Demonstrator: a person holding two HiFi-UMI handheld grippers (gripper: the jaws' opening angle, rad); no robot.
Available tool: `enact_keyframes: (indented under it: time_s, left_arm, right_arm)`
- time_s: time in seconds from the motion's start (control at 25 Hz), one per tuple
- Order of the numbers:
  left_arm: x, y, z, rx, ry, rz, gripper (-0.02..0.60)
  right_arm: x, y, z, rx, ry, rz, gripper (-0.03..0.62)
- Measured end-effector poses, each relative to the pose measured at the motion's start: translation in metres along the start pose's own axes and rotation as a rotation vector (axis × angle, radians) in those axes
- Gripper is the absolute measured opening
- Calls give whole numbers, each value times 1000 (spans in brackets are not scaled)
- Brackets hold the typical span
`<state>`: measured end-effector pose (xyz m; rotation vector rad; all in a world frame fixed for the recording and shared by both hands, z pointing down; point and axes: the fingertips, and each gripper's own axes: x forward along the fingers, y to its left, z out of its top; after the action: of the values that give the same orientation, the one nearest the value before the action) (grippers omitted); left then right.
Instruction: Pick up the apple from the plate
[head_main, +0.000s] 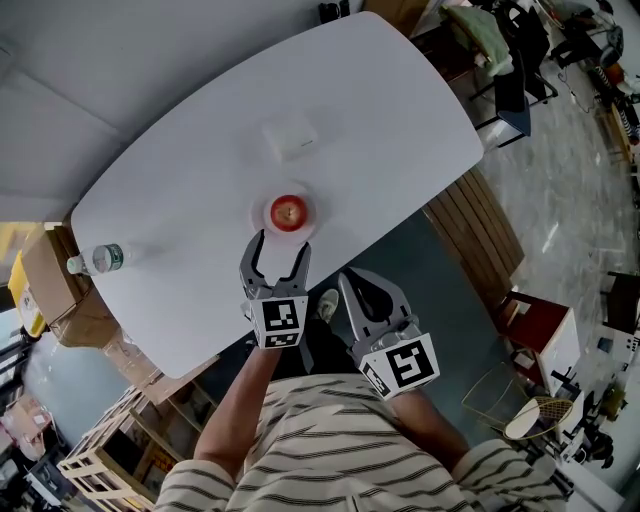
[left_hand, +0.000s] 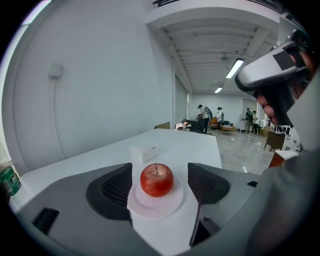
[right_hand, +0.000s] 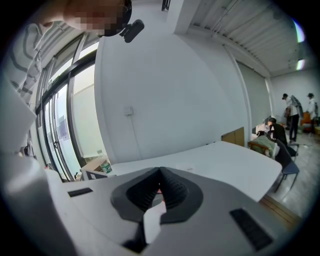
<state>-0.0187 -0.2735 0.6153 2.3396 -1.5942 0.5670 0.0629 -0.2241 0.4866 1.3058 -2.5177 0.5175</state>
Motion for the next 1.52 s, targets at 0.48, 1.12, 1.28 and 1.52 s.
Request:
enact_keyframes:
  time_s: [0.48, 1.12, 1.28, 1.52]
  left_arm:
    - [44, 7, -37, 10, 76, 3, 365]
    - [64, 5, -57, 59, 42, -26, 364]
    - [66, 11, -57, 50, 32, -17, 362]
    - [67, 8, -56, 68, 33, -14, 333]
  right_arm:
    - [4, -10, -10, -4, 20, -35, 12]
    - [1, -16, -10, -55, 22, -74, 12]
    - [2, -16, -13, -48, 21, -87, 12]
    - [-4, -21, -18, -55, 32, -94, 12]
